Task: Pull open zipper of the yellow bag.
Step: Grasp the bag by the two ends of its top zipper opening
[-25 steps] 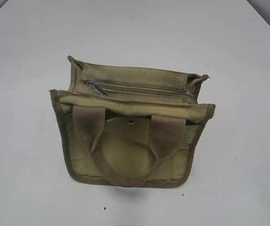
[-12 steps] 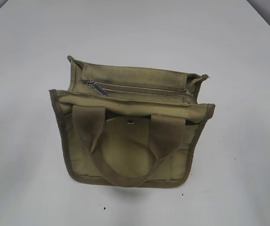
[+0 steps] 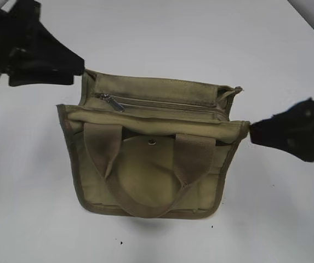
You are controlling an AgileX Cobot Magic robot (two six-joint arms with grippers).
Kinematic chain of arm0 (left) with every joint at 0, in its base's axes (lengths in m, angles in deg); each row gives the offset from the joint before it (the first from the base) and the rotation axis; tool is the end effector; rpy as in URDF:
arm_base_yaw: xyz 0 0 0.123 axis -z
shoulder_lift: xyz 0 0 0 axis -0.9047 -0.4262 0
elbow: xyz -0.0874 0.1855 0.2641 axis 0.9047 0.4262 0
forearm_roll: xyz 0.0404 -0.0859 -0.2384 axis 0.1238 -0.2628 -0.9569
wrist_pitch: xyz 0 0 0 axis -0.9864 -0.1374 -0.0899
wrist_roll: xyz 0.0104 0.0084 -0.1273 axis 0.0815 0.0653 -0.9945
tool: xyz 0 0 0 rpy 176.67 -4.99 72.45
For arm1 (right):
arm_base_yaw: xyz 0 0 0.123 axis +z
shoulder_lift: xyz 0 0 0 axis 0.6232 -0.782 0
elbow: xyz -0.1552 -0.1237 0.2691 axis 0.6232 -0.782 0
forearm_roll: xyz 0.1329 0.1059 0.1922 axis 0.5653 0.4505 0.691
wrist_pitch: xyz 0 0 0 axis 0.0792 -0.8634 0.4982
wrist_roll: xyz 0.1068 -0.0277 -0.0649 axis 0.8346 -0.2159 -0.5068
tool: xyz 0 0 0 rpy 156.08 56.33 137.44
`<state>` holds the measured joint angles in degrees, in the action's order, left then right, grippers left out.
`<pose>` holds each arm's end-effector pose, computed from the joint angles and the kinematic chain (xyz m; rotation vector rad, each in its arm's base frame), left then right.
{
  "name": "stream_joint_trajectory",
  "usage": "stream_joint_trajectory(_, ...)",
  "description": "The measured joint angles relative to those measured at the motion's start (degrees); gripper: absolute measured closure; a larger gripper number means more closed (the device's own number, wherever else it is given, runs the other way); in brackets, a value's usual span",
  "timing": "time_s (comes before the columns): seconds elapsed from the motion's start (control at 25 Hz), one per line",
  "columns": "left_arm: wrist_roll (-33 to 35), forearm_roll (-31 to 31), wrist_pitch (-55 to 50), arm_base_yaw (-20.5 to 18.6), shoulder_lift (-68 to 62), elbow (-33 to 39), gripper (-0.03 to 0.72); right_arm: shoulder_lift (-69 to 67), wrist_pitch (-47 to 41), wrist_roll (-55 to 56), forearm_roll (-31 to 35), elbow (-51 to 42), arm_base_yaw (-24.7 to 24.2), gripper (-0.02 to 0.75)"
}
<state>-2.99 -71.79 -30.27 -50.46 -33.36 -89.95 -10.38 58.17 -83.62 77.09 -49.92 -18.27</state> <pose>0.2603 -0.1475 0.3256 0.2014 2.4847 -1.0607 0.1702 0.1011 0.2877 -0.6199 2.2424 0.4767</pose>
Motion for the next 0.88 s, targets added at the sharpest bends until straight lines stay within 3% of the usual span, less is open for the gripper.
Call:
stream_joint_trajectory(0.32, -0.24, 0.24, 1.07, 1.40, -10.20, -4.87, 0.438, -15.50, 0.99, -7.68, 0.84, 14.90, 8.76, 0.376)
stream_joint_trajectory(0.64, -0.24, -0.58, 5.95, 5.51, -12.48, -5.43, 0.441, -29.13, 0.87, -13.47, 0.74, 29.43, 12.61, 0.376)
stream_joint_trajectory(0.88, -0.37, 0.53, 5.37, 5.95, -12.67, -7.86, 0.669, -37.33, 0.42, -15.80, -0.74, 36.49, 15.38, 0.376)
